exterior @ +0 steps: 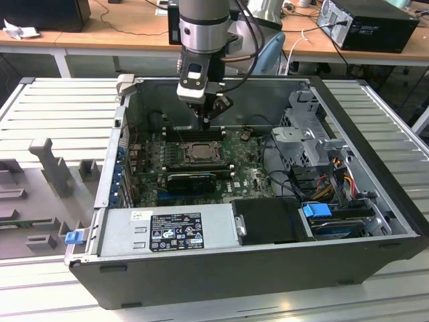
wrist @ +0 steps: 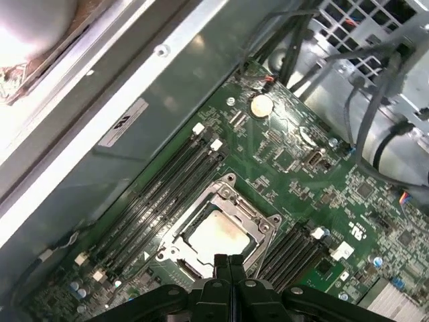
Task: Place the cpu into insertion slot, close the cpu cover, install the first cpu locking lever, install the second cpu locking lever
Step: 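Install the first cpu locking lever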
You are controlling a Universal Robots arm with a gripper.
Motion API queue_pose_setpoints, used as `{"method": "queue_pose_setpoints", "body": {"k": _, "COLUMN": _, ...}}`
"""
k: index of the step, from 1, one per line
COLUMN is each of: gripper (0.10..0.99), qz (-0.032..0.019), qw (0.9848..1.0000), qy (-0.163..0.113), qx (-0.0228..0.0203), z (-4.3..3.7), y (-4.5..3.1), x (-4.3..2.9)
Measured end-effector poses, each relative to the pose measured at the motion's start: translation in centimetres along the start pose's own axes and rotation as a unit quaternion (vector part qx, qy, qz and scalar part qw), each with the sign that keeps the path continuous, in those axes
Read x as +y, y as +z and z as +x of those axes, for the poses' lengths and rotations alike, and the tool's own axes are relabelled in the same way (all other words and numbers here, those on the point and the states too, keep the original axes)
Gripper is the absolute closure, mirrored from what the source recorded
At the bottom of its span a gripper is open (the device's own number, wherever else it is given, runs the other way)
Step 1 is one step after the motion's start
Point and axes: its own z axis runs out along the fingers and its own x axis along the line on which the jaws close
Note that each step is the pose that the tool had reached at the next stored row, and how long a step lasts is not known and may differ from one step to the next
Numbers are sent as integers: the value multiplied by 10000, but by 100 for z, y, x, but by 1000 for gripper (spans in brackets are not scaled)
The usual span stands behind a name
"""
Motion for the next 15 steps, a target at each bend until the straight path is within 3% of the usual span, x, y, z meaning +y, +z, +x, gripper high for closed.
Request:
{"method": "queue_pose_setpoints", "body": {"k": 5, "gripper": 980, "qz": -12, "qw": 9987, "qy": -506, "qx": 20, "z": 0, "y": 2, "x": 0}}
{"method": "queue_pose_setpoints", "body": {"k": 9, "gripper": 980, "qz": -19, "qw": 9966, "qy": -828, "qx": 33, "z": 0, "y": 3, "x": 0}}
{"method": "queue_pose_setpoints", "body": {"k": 13, "gripper": 980, "qz": -33, "qw": 9896, "qy": -1438, "qx": 57, "z": 2, "y": 6, "x": -2}}
{"method": "queue_pose_setpoints", "body": {"k": 15, "gripper": 980, "qz": -36, "qw": 9875, "qy": -1576, "qx": 63, "z": 2, "y": 7, "x": -2}}
